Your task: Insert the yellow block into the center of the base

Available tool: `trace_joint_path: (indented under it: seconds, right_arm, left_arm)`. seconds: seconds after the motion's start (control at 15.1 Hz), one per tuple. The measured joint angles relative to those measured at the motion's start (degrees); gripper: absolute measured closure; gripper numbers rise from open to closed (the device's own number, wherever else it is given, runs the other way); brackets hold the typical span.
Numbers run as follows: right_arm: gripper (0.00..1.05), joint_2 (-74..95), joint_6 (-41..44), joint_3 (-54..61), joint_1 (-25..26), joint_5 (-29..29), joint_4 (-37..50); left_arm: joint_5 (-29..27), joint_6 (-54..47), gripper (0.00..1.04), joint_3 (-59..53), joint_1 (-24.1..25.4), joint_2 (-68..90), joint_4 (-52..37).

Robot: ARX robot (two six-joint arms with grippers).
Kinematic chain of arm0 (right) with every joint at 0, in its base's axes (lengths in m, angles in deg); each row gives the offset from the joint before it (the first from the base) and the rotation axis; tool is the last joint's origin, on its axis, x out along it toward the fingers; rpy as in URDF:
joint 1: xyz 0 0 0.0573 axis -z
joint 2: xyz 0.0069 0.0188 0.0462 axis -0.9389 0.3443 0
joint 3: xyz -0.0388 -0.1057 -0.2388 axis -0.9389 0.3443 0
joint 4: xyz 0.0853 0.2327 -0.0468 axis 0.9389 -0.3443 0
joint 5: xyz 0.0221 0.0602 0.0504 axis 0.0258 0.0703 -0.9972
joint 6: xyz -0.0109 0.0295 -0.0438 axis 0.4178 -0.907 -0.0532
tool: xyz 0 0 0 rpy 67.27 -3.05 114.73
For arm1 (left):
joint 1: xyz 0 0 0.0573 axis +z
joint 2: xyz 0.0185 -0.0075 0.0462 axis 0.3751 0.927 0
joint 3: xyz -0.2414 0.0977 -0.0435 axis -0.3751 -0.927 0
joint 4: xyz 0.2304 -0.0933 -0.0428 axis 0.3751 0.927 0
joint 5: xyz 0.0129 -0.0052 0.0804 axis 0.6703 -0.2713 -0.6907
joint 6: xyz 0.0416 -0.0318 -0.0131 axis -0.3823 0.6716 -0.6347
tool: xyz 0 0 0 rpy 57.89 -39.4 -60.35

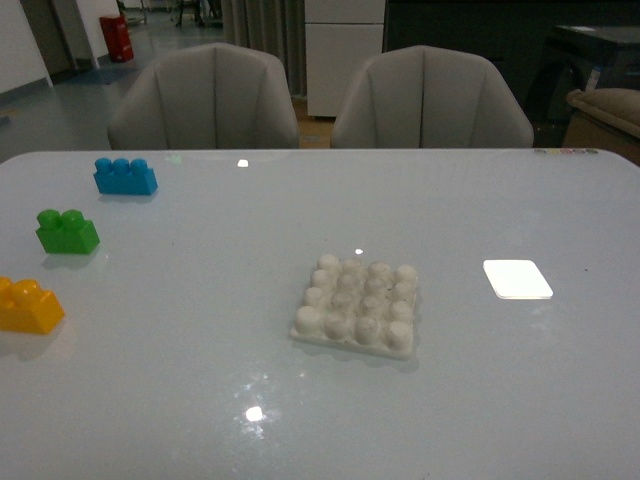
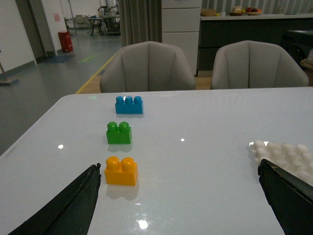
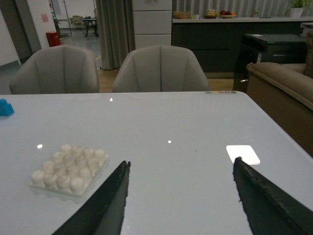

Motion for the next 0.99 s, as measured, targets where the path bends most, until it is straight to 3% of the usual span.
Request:
trace_joint_path:
  seconds: [0.13,0.2,0.26,0.46,0.59,0.66,0.99]
  right_arm:
    - [0.21,0.0,0.0,0.0,0.0,0.0,0.0]
    - [0.08,0.0,0.0,0.0,0.0,0.0,0.0]
    - [0.06,0.0,0.0,0.0,0.0,0.0,0.0]
    - [0.06,0.0,0.0,0.0,0.0,0.0,0.0]
    - [0.06,0.0,0.0,0.0,0.0,0.0,0.0]
    - [0.06,0.0,0.0,0.0,0.0,0.0,0.0]
    - [0.06,0.0,0.0,0.0,0.0,0.0,0.0]
  left_arm:
    - [9.0,-1.9,0.07,9.5,5.1,11.9,18.9]
    - [11.9,-1.9,0.07,14.4,8.2,15.5,21.6]
    - [13.7,-2.0,0.07,18.4,9.5,17.6,18.4]
    - [19.5,-4.5,0.07,25.6,15.3,38.8,-1.2]
    - [19.6,-4.9,0.07,34.4,17.7,61.7,-14.8]
    - [20.0,-5.7,0.07,38.8,17.9,70.1,-17.7]
    - [19.2,-6.6,0.07,43.9,18.3,80.6,-19.6]
